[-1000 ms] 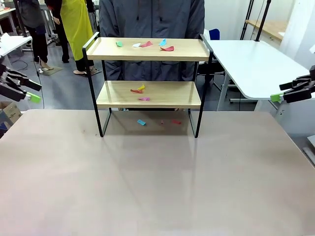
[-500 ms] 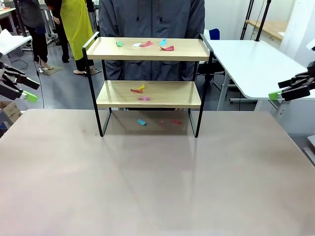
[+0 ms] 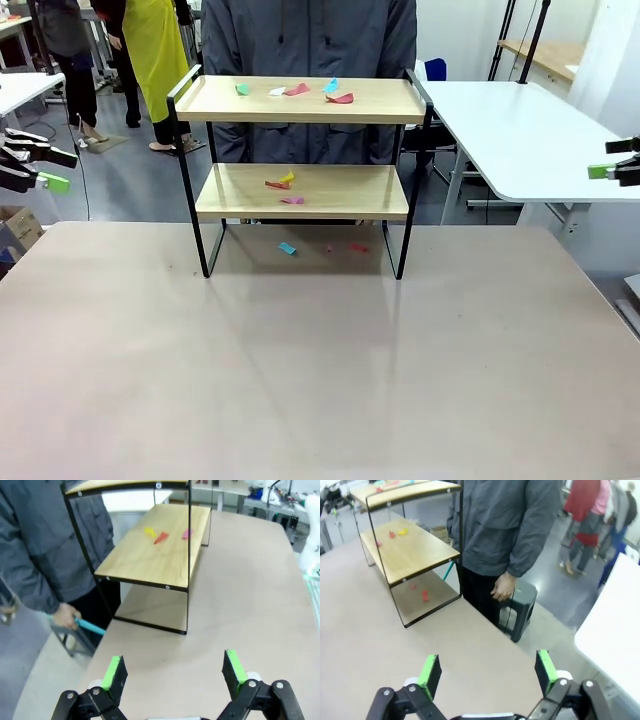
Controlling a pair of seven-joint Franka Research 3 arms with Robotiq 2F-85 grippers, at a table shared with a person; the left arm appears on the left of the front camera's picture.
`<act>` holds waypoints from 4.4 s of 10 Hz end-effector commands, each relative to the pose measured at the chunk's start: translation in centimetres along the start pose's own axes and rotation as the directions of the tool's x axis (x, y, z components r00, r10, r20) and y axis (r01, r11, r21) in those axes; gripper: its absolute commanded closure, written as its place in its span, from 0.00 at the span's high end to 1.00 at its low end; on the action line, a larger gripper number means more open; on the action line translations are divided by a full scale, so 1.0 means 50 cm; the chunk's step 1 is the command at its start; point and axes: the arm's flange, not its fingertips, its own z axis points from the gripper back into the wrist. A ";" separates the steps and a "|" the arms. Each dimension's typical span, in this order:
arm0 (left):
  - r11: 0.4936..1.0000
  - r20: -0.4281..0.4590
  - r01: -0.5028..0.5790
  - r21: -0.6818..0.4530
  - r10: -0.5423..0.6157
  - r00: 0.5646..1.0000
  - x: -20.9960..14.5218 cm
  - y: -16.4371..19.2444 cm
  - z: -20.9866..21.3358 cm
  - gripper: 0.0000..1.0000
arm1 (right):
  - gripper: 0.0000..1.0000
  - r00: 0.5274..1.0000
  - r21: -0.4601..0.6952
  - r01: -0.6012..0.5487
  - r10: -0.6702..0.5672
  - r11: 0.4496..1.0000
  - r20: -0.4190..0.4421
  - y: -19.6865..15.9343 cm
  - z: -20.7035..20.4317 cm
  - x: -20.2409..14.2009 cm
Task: Clean the shelf.
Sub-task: Pick up the Duster handed by the human.
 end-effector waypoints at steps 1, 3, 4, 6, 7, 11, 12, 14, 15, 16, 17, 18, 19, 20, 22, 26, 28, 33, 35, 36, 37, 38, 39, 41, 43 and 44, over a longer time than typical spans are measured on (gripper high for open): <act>0.992 0.108 0.109 -0.064 -0.102 0.989 -0.044 0.069 0.014 1.00 | 1.00 0.993 0.093 -0.050 0.040 0.994 0.111 -0.098 -0.071 -0.062; 0.980 0.198 0.193 -0.050 -0.180 0.964 -0.091 0.104 0.019 1.00 | 1.00 0.989 0.076 -0.067 0.056 0.995 0.136 -0.144 -0.075 -0.114; 0.982 0.230 0.181 -0.050 -0.165 0.959 -0.111 0.119 0.023 1.00 | 1.00 0.985 0.059 -0.075 0.065 0.995 0.160 -0.158 -0.078 -0.134; 0.986 0.279 0.163 -0.042 -0.145 0.949 -0.139 0.147 0.028 1.00 | 1.00 0.972 0.042 -0.112 0.101 0.993 0.210 -0.177 -0.090 -0.165; 0.988 0.288 0.149 -0.033 -0.134 0.948 -0.149 0.153 0.026 1.00 | 1.00 0.970 0.047 -0.108 0.095 0.993 0.225 -0.182 -0.095 -0.180; 0.993 0.312 0.113 -0.034 -0.097 0.945 -0.175 0.172 0.012 1.00 | 1.00 0.969 0.055 -0.077 0.062 0.996 0.238 -0.191 -0.106 -0.205; 0.994 0.312 0.103 -0.037 -0.086 0.946 -0.179 0.175 0.005 1.00 | 1.00 0.968 0.057 -0.081 0.065 0.995 0.242 -0.194 -0.107 -0.200; 0.996 0.324 0.083 -0.044 -0.064 0.944 -0.189 0.177 -0.001 1.00 | 1.00 0.967 0.060 -0.086 0.068 0.995 0.245 -0.191 -0.111 -0.192; 0.995 0.342 0.089 -0.040 -0.070 0.937 -0.188 0.177 0.000 1.00 | 1.00 0.965 0.060 -0.086 0.069 0.995 0.252 -0.191 -0.112 -0.189; 0.994 0.372 0.100 -0.041 -0.078 0.925 -0.186 0.172 0.006 1.00 | 1.00 0.962 0.056 -0.093 0.075 0.994 0.261 -0.188 -0.112 -0.185; 0.993 0.395 0.109 -0.046 -0.082 0.915 -0.181 0.169 0.011 1.00 | 1.00 0.959 0.052 -0.102 0.085 0.993 0.269 -0.187 -0.109 -0.178; 0.992 0.406 0.112 -0.052 -0.081 0.910 -0.177 0.163 0.016 1.00 | 1.00 0.958 0.047 -0.111 0.094 0.993 0.272 -0.183 -0.106 -0.171; 0.992 0.412 0.119 -0.050 -0.088 0.907 -0.170 0.158 0.021 1.00 | 1.00 0.956 0.045 -0.117 0.100 0.992 0.277 -0.182 -0.101 -0.163; 0.991 0.422 0.123 -0.051 -0.091 0.902 -0.164 0.150 0.028 1.00 | 1.00 0.954 0.042 -0.122 0.106 0.992 0.279 -0.178 -0.097 -0.156; 0.990 0.434 0.135 -0.049 -0.101 0.895 -0.151 0.145 0.036 1.00 | 1.00 0.951 0.035 -0.135 0.120 0.990 0.284 -0.176 -0.090 -0.138; 0.993 0.440 0.099 -0.070 -0.059 0.896 -0.145 0.143 0.038 1.00 | 1.00 0.945 0.043 -0.158 0.139 0.986 0.296 -0.183 -0.091 -0.142; 0.988 0.415 0.143 -0.059 -0.106 0.904 -0.156 0.148 0.034 1.00 | 1.00 0.945 0.043 -0.158 0.139 0.986 0.296 -0.183 -0.091 -0.142; 0.988 0.415 0.143 -0.059 -0.106 0.904 -0.156 0.148 0.034 1.00 | 1.00 0.945 0.043 -0.158 0.139 0.986 0.296 -0.183 -0.091 -0.142; 0.988 0.415 0.143 -0.059 -0.106 0.904 -0.156 0.148 0.034 1.00 | 1.00 0.945 0.043 -0.158 0.139 0.986 0.296 -0.183 -0.091 -0.142; 0.988 0.415 0.143 -0.059 -0.106 0.904 -0.156 0.148 0.034 1.00 | 1.00 0.945 0.043 -0.158 0.139 0.986 0.296 -0.183 -0.091 -0.142; 0.988 0.415 0.143 -0.059 -0.106 0.904 -0.156 0.148 0.034 1.00 | 1.00 0.945 0.043 -0.158 0.139 0.986 0.296 -0.183 -0.091 -0.142; 0.988 0.415 0.143 -0.059 -0.106 0.904 -0.156 0.148 0.034 1.00 | 1.00 0.945 0.043 -0.158 0.139 0.986 0.296 -0.183 -0.091 -0.142; 0.988 0.415 0.143 -0.059 -0.106 0.904 -0.156 0.148 0.034 1.00 | 1.00 0.945 0.043 -0.158 0.139 0.986 0.296 -0.183 -0.091 -0.142; 0.988 0.415 0.143 -0.059 -0.106 0.904 -0.156 0.148 0.034 1.00 | 1.00 0.945 0.043 -0.158 0.139 0.986 0.296 -0.183 -0.091 -0.142; 0.988 0.415 0.143 -0.059 -0.106 0.904 -0.156 0.148 0.034 1.00 | 1.00 0.945 0.043 -0.158 0.139 0.986 0.296 -0.183 -0.091 -0.142; 0.988 0.415 0.143 -0.059 -0.106 0.904 -0.156 0.148 0.034 1.00 | 1.00 0.945 0.043 -0.158 0.139 0.986 0.296 -0.183 -0.091 -0.142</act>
